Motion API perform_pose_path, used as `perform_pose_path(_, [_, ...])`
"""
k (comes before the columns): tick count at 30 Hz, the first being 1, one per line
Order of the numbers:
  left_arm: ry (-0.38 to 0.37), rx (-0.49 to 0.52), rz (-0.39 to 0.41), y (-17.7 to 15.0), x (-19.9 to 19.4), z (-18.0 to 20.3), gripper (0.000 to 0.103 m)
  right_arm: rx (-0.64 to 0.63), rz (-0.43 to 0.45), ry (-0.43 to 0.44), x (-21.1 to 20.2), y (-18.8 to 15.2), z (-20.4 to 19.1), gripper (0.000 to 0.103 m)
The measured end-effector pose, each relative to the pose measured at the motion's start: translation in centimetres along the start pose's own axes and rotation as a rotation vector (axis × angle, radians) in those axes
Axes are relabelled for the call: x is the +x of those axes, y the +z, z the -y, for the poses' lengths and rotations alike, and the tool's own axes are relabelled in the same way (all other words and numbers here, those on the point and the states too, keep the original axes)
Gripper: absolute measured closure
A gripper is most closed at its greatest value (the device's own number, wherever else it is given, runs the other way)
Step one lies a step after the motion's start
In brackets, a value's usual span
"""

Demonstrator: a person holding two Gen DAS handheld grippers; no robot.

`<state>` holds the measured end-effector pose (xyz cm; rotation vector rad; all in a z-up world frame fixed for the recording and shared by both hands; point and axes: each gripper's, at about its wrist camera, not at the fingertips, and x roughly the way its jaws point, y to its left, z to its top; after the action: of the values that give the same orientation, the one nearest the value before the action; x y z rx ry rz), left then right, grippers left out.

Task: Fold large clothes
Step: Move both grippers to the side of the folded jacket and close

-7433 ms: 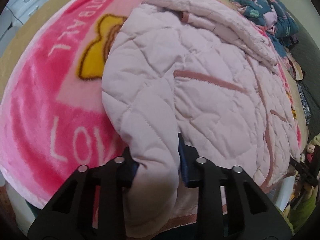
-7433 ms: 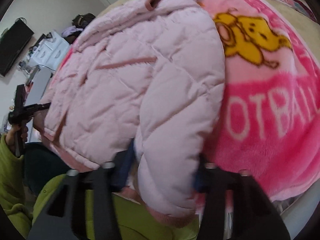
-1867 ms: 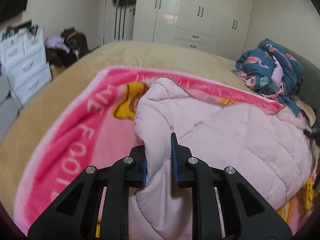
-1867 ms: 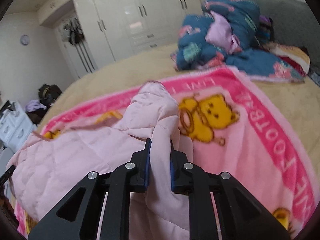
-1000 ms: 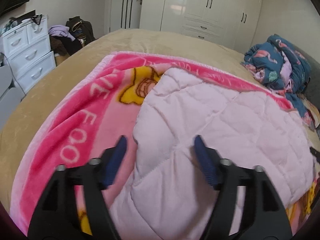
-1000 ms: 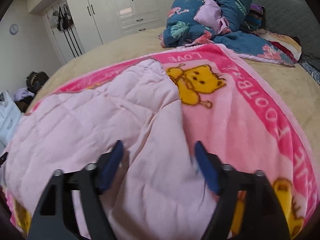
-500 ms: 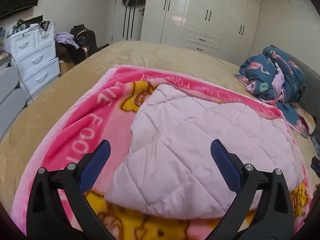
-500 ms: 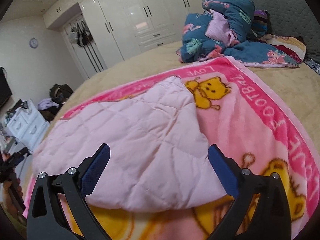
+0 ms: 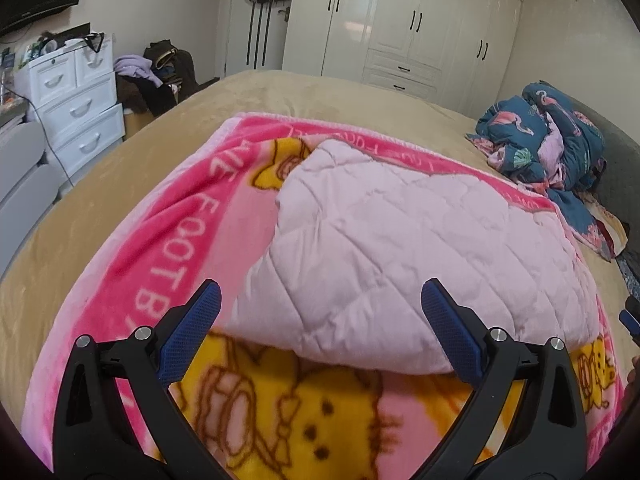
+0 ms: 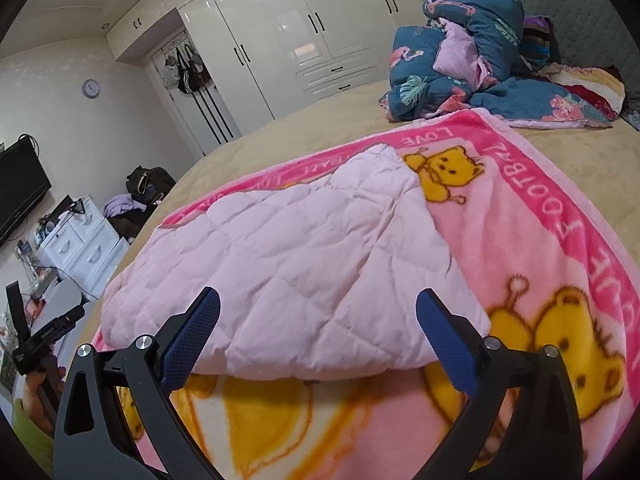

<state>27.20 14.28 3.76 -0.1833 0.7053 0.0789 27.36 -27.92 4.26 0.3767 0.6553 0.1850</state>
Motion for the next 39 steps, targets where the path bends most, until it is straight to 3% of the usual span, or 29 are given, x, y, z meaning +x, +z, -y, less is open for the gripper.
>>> perform_pose_path(5, [-0.013, -0.013, -0.037, -1.1, 0.3, -0.3, 0.009, 0.019, -0.043, -0.004, 0.4, -1.5, 0.0, 0.005])
perform_pose_path(11, [-0.041, -0.097, -0.114, -2.4, 2.2, -1.8, 0.009, 0.079, -0.095, -0.046, 1.8, -3.5, 0.8, 0.005])
perform_pose_path(20, [-0.08, -0.183, -0.176, -3.4, 4.1, -2.9, 0.009, 0.275, -0.14, -0.055, 4.1, -4.8, 4.1, 0.005])
perform_pose_path(28, [-0.19, -0.384, -0.222, -3.9, 6.2, -4.8, 0.009, 0.443, -0.148, 0.016, 6.5, -4.8, 5.6, 0.005])
perform_pose_path(39, [-0.355, -0.665, -0.245, -4.8, 10.0, -6.4, 0.009, 0.559, -0.148, 0.066, 10.1, -4.1, 7.4, 0.004])
